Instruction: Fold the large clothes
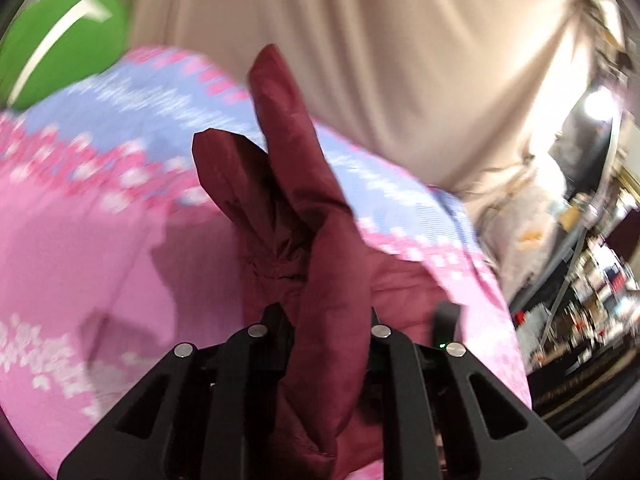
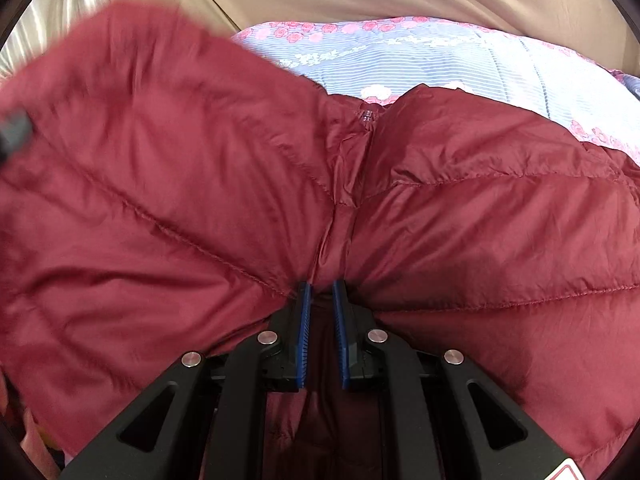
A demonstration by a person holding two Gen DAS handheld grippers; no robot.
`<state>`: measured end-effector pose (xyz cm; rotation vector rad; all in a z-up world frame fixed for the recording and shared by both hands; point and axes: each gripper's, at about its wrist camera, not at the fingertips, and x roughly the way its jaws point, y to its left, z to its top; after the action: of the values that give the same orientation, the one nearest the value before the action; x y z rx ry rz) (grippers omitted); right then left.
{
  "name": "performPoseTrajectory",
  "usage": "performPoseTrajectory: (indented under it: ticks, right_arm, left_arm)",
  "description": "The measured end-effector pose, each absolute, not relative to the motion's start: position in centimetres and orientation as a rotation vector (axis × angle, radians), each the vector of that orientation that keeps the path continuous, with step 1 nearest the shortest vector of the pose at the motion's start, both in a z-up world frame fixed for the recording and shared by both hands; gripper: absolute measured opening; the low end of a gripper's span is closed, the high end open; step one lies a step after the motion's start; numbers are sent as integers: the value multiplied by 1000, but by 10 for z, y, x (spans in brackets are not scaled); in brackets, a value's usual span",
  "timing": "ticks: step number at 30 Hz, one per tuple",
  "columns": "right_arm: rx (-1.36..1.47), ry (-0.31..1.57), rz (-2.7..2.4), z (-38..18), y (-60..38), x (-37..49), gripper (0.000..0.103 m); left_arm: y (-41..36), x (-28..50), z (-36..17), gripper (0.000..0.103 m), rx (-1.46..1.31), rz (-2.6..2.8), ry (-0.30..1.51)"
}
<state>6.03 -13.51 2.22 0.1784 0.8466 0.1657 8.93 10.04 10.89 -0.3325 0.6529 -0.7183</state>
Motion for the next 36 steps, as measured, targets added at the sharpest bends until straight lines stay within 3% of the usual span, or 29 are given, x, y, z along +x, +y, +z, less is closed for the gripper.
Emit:
performPoseTrajectory:
  ticks: [5, 8, 15, 21, 25, 28, 30, 36]
  right_arm:
    - [342, 868, 212, 39, -160, 40, 16]
    - [301, 842, 217, 54, -168, 5, 18]
    - [327, 940, 305, 21, -155, 19, 17]
    - [390, 972, 450, 10, -139, 60, 2]
    - [492, 976, 512, 4, -146, 66, 1]
    - [542, 980, 473, 14, -172, 44, 2]
    - [524, 935, 413, 29, -196, 15, 8]
    - [542, 740, 56, 65, -317, -67, 11]
  left_arm:
    - [54, 79, 123, 16, -283, -796, 640]
    - [43, 76, 128, 15, -273, -802, 644]
    - [25, 64, 134, 15, -294, -795, 629]
    - [18, 61, 127, 15, -301, -734, 634]
    - [-2, 62, 125, 15, -264, -698, 620]
    - [-18, 61, 129, 15, -244, -721, 622]
    - [-27, 60, 129, 15, -225, -731, 628]
    - [-55, 65, 121, 15, -198, -764, 664]
